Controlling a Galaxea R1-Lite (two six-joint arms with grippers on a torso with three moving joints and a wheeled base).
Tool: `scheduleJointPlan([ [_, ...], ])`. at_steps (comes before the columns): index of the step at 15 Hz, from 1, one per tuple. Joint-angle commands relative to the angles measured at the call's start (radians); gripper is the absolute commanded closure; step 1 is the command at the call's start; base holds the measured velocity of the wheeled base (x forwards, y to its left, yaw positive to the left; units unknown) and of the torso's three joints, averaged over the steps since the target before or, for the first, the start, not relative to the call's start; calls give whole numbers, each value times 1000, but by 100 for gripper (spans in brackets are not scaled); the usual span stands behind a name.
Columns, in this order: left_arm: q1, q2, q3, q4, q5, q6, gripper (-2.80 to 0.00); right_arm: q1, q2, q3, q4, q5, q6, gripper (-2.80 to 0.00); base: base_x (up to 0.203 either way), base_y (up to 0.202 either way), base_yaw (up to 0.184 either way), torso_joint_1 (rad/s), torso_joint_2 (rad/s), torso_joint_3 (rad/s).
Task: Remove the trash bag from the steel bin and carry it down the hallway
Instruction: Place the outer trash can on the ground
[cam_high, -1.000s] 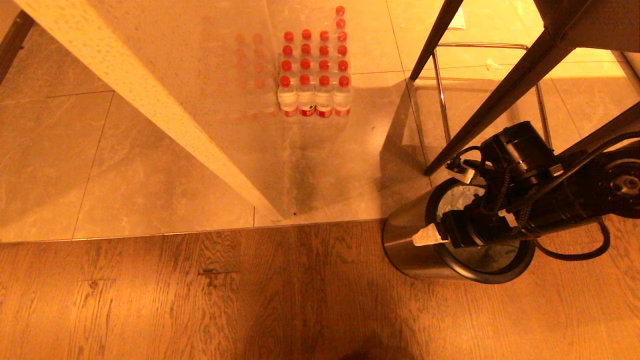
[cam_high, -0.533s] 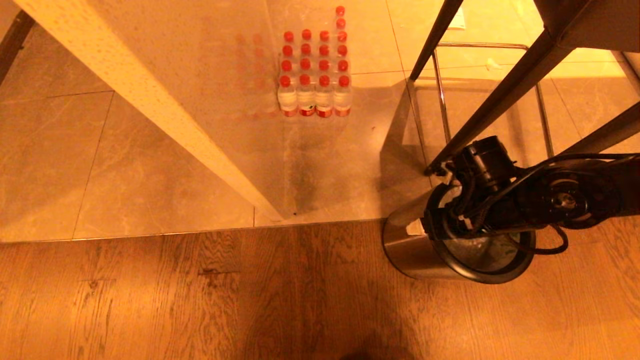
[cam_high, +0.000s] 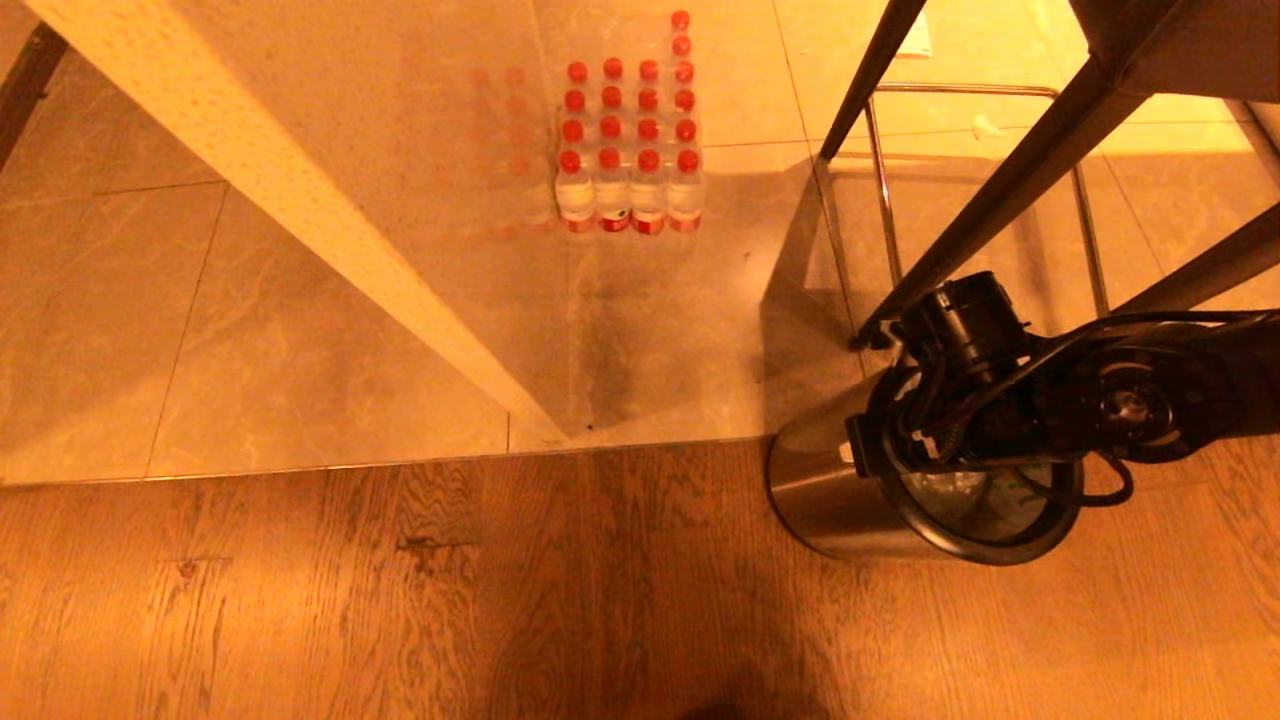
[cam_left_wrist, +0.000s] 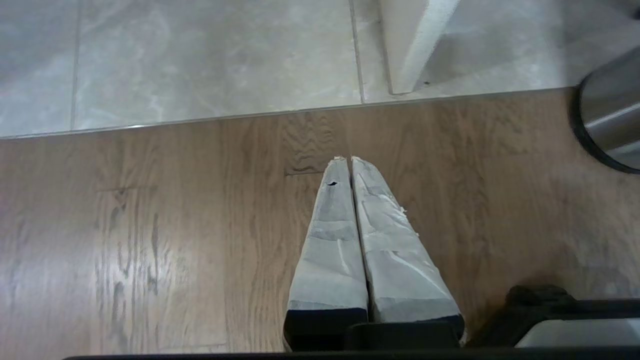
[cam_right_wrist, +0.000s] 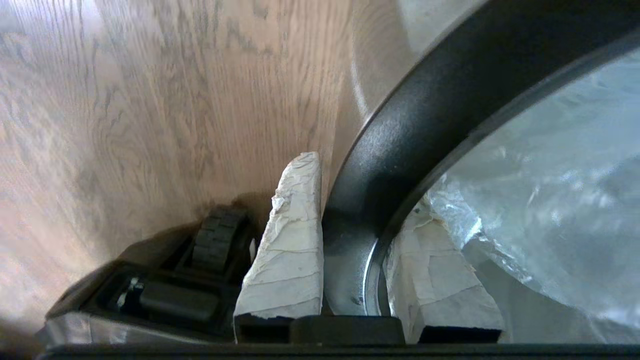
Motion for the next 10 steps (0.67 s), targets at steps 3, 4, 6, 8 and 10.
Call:
scheduleJointPlan([
  [3,0,0,-2,0,1,1,0,9,-95,-15,12,8,-1,0,0,0,0,0,0,0],
  [4,0,0,0,0,1,1,0,9,-132,-20,19,13,-8,0,0,0,0,0,0,0],
  [6,-1,0,-1,0,1,1,0,9,-208,-18,67,15,-51,0,0,0,0,0,0,0],
  [8,0,0,-1,0,1,1,0,18,-284,-23,180,18,-102,0,0,0,0,0,0,0],
  [10,-1,0,0,0,0,1,0,35,-340,-32,243,21,-155,0,0,0,0,0,0,0],
])
